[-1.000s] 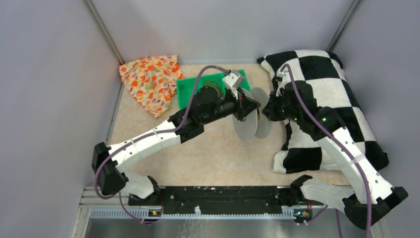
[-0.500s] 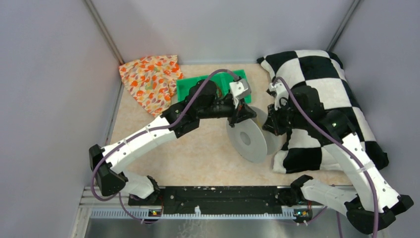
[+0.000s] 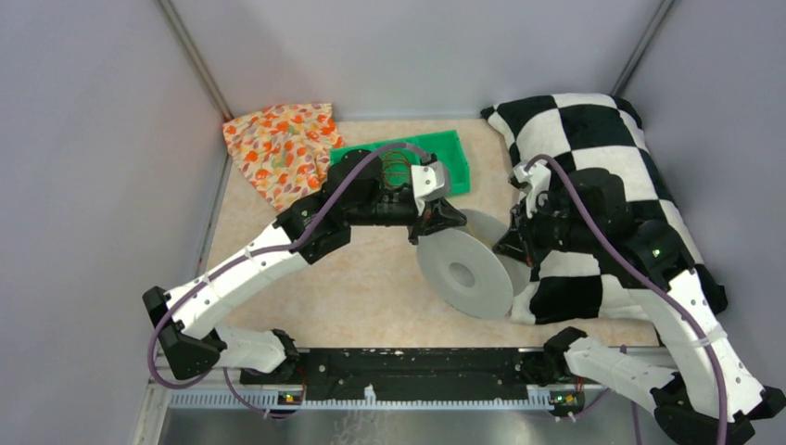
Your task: Wrap the cables
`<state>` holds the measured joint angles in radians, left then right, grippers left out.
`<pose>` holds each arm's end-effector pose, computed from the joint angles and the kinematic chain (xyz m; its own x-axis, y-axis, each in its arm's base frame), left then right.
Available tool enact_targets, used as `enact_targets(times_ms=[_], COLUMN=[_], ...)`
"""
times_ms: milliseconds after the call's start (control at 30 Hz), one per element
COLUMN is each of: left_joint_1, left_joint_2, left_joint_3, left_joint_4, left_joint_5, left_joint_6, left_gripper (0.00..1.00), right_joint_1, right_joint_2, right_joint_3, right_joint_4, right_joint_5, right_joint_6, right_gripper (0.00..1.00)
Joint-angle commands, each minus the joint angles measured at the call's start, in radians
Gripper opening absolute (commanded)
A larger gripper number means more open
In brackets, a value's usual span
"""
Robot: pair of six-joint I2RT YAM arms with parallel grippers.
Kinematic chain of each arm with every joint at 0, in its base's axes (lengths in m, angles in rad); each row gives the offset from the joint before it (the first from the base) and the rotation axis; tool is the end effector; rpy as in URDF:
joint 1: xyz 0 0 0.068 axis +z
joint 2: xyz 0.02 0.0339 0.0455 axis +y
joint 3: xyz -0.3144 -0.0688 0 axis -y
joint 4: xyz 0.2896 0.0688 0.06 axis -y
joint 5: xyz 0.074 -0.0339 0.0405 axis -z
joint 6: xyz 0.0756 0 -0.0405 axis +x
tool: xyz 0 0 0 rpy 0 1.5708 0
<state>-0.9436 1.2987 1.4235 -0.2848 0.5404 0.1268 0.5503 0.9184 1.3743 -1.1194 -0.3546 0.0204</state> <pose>0.1753 -0.3082 0.4898 0.0327 0.1396 -0.9897 0.9962 0.0750 0.0435 0.1370 0.1149 0.4555 -0.5396 -0.3086 -0.7833 -0.7127 0.6627 0.2299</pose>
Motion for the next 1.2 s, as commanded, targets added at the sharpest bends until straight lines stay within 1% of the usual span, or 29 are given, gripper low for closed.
enact_targets(times_ms=[0, 233, 367, 533, 667, 733, 933, 1067, 1167], left_joint_1=[0.027, 0.101, 0.144, 0.202, 0.242, 0.257, 0.304, 0.354, 0.394], left_joint_2=[-0.016, -0.054, -0.063, -0.005, 0.033, 0.042, 0.045, 0.056, 0.085], left_joint_3=[-0.032, -0.088, -0.096, -0.091, -0.121, -0.140, -0.212, -0.277, -0.308], left_joint_4=[-0.008, -0.020, -0.062, -0.147, -0.136, -0.122, -0.105, -0.102, -0.120], left_joint_5=[0.081, 0.304, 0.502, 0.752, 0.895, 0.930, 0.958, 0.951, 0.945], left_joint_6=[0.070, 0.163, 0.189, 0.189, 0.154, 0.138, 0.106, 0.087, 0.097], left_gripper=[0.00, 0.00, 0.00, 0.00, 0.00, 0.00, 0.00, 0.00, 0.00], right_joint_1=[0.006, 0.006, 0.006, 0.005, 0.004, 0.005, -0.005, -0.070, -0.103], right_joint_2=[-0.038, -0.042, -0.061, -0.075, -0.074, -0.068, -0.006, 0.049, 0.099], right_joint_3=[0.014, 0.025, 0.010, -0.056, -0.128, -0.164, -0.263, -0.372, -0.429], right_joint_4=[0.118, 0.098, 0.125, 0.243, 0.354, 0.401, 0.517, 0.710, 0.814], right_joint_5=[-0.075, -0.124, -0.143, -0.192, -0.273, -0.302, -0.332, -0.455, -0.499], right_joint_6=[0.042, 0.010, 0.023, 0.099, 0.166, 0.186, 0.234, 0.309, 0.326], right_gripper=[0.00, 0.00, 0.00, 0.00, 0.00, 0.00, 0.00, 0.00, 0.00])
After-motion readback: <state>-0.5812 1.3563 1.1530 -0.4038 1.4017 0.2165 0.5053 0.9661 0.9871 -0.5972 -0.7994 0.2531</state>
